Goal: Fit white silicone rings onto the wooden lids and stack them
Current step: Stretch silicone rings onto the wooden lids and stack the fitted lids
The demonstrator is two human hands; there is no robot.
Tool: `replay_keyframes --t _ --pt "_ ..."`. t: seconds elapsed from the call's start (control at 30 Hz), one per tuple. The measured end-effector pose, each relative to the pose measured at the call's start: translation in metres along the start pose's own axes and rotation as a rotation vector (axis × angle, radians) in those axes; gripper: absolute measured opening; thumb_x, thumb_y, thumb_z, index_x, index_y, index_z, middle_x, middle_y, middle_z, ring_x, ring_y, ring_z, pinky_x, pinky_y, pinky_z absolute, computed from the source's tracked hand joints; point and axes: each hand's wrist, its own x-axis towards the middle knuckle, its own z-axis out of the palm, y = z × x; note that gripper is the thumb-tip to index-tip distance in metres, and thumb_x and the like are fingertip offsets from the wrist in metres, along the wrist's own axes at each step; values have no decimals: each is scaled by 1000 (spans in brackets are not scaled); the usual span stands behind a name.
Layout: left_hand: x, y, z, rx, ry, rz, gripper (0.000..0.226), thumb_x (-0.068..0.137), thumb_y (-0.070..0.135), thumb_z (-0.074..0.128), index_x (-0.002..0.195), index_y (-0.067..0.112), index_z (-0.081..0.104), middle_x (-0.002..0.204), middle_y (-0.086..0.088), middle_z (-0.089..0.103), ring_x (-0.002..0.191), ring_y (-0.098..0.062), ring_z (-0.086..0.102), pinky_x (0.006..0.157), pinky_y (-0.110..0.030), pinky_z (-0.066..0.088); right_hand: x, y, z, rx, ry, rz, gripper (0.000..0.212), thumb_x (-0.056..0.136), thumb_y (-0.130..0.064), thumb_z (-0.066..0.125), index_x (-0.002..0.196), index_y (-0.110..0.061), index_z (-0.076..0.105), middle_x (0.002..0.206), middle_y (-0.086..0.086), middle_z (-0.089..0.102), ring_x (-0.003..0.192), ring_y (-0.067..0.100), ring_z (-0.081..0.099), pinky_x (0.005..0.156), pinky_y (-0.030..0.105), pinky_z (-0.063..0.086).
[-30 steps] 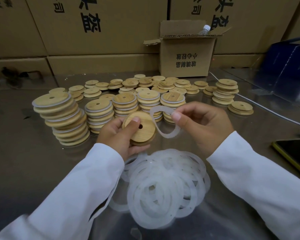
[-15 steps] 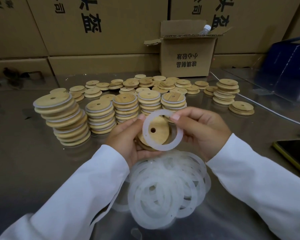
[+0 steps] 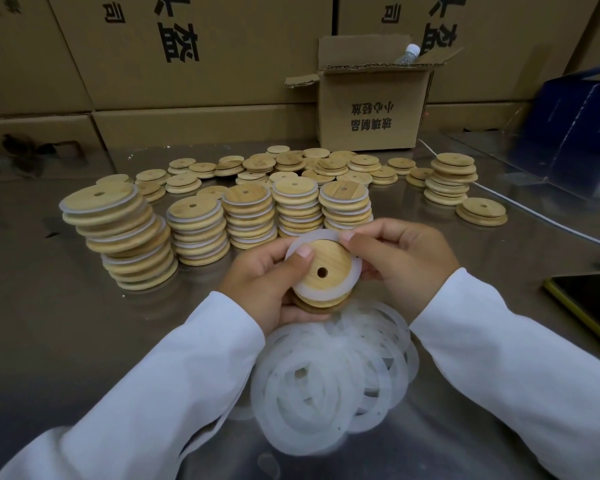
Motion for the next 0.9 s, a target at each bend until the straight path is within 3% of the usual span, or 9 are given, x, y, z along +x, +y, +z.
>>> replay_keyframes --t 0.2,0.5,0.8,0.9 --pt "1 -1 -1 7 29 0 21 88 20 50 83 21 70 79 -6 72 72 -19 70 51 -32 57 0 2 1 -24 11 -3 16 77 -10 68 63 -17 68 50 -7 61 46 0 54 49 11 46" --pt "2 -2 -1 45 103 97 19 91 17 49 88 17 68 73 -3 72 67 -17 70 48 -28 54 -3 1 2 -58 -24 -75 16 80 -11 66 65 -17 66 46 -10 59 45 -3 53 50 8 42" --pt "1 4 -2 -147 85 69 29 70 26 55 90 9 68 78 -12 72 68 -25 71 51 -33 56 -4 -7 0 -23 -61 -133 17 81 -7 64 67 -15 65 51 -8 62 47 -3 55 51 7 42" --pt "1 5 -2 -73 90 118 27 72 29 56 90 14 70 82 -11 73 74 -25 71 54 -34 57 -5 -7 1 -57 -52 -173 13 80 -8 66 69 -15 67 53 -8 63 48 -3 56 51 7 43"
